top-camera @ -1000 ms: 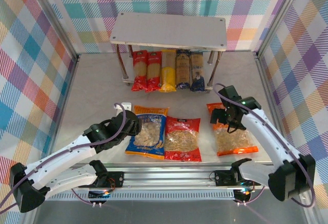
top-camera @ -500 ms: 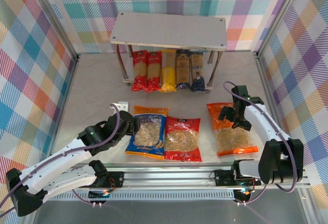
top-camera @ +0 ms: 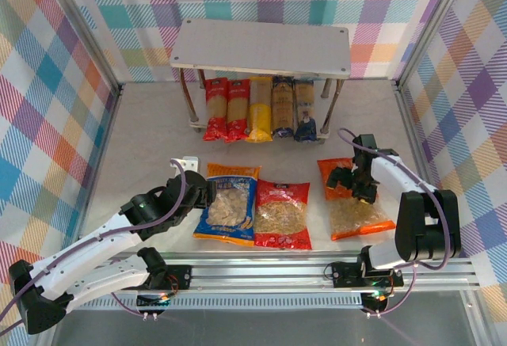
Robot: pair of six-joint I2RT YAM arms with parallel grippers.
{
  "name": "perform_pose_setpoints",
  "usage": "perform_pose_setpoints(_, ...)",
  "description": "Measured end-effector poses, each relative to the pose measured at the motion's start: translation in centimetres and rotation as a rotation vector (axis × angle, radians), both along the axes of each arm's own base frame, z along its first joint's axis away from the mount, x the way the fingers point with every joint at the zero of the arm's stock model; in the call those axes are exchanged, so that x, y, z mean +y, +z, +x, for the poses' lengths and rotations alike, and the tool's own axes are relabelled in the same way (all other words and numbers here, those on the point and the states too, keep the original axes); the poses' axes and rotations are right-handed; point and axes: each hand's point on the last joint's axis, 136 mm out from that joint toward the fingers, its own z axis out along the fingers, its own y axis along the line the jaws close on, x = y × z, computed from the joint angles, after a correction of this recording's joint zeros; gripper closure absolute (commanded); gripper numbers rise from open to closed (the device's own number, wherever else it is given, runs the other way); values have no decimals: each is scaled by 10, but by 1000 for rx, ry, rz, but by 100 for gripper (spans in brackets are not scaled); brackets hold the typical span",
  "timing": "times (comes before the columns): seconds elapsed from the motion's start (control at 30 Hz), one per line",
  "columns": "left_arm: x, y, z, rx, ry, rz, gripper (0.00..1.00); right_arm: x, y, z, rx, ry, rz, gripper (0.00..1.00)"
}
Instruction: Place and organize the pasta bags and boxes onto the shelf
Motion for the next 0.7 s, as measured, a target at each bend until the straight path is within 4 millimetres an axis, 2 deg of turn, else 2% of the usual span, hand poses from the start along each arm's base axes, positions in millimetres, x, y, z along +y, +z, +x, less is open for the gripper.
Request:
perform_pose_setpoints(0.4, 0, 1, 0, -2, -6, 7, 27, 50, 6, -6, -52, 117, 154, 1)
perform_pose_setpoints(0.57, 0, 1, 0, -2, -6, 7, 26, 48, 9, -8, -68, 113, 138, 1)
perform_pose_setpoints(0.7, 2, 2, 1, -10, 2, 11, 26, 37, 25, -14, -116, 98, 60, 1)
